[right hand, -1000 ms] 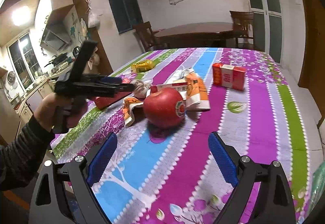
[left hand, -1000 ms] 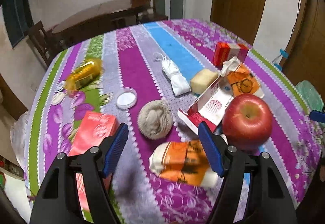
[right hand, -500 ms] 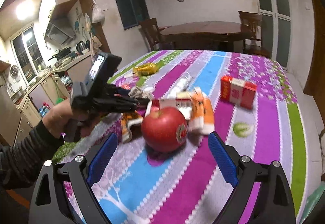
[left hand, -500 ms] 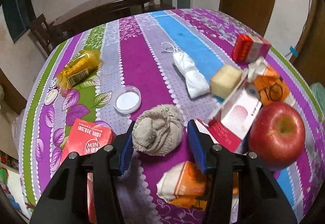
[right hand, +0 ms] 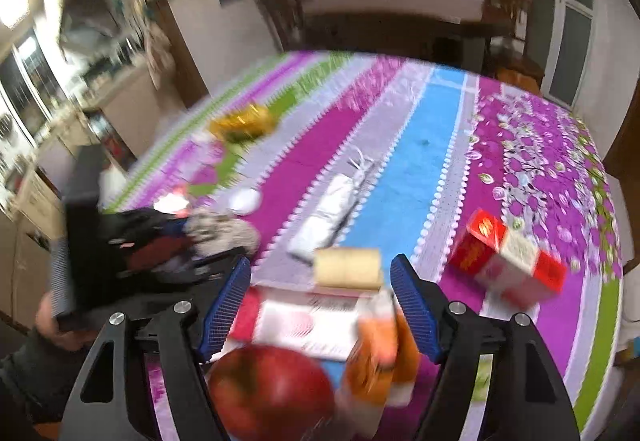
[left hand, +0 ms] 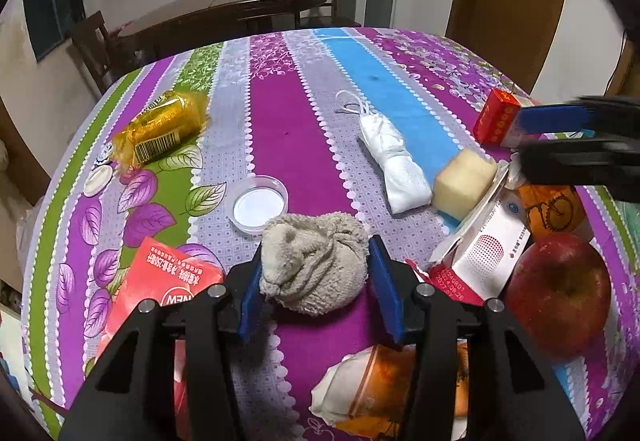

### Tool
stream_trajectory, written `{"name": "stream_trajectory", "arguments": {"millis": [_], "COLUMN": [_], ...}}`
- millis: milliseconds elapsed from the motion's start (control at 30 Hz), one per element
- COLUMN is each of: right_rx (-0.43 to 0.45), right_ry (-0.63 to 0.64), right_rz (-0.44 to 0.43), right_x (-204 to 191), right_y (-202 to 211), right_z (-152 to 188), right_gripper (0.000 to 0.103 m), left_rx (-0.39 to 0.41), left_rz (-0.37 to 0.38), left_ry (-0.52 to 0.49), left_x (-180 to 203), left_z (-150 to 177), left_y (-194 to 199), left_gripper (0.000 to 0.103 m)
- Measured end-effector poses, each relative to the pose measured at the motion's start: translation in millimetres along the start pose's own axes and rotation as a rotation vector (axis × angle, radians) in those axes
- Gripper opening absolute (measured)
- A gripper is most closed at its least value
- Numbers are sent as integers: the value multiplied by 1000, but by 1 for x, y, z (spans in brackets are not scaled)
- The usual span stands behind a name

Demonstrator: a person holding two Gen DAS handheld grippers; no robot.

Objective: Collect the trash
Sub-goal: 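Grasp the beige knit cloth with the left tool while the right tool grasps the tan sponge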

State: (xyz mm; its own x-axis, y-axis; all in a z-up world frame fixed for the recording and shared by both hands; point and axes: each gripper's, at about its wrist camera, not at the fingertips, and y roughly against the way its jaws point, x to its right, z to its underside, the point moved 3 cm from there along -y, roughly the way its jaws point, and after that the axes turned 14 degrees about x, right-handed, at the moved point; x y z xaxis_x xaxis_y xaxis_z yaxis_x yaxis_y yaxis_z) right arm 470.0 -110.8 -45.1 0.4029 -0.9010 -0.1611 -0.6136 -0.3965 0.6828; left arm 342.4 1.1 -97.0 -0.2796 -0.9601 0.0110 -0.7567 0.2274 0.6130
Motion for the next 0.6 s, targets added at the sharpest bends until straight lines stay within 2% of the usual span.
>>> {"name": "stream_trajectory", "arguments": {"millis": [200,267,333,400,467,533,600], "right_rx": [-220,-251,-245,-239,-235,-198,-121], "right_ry": [105,127,118,111,111,135,141], "right_rz": [61,70,82,92,82,101,115], "right_x": [0,0,3,5,3,-2,-8], "right_y": [-53,-60,-62,-65,-64,-61,-49], "right_z": [0,8,10,12,16,16,11], "right_gripper": [74,74,73,61,53,50,49], "left_rx": [4,5,5,9,13,30,49], "left_rz": [-2,-6,-9,-16,-22,-28,-26], "left_ry": [-13,-14,-12,-11,-16,-17,-6], "left_x": [2,3,3,3,4,5,4], "left_z": [1,2,1,0,0,-1,-2], "left_y": [2,2,1,0,0,1,5], "left_gripper": [41,41,41,41,41,39,34]}}
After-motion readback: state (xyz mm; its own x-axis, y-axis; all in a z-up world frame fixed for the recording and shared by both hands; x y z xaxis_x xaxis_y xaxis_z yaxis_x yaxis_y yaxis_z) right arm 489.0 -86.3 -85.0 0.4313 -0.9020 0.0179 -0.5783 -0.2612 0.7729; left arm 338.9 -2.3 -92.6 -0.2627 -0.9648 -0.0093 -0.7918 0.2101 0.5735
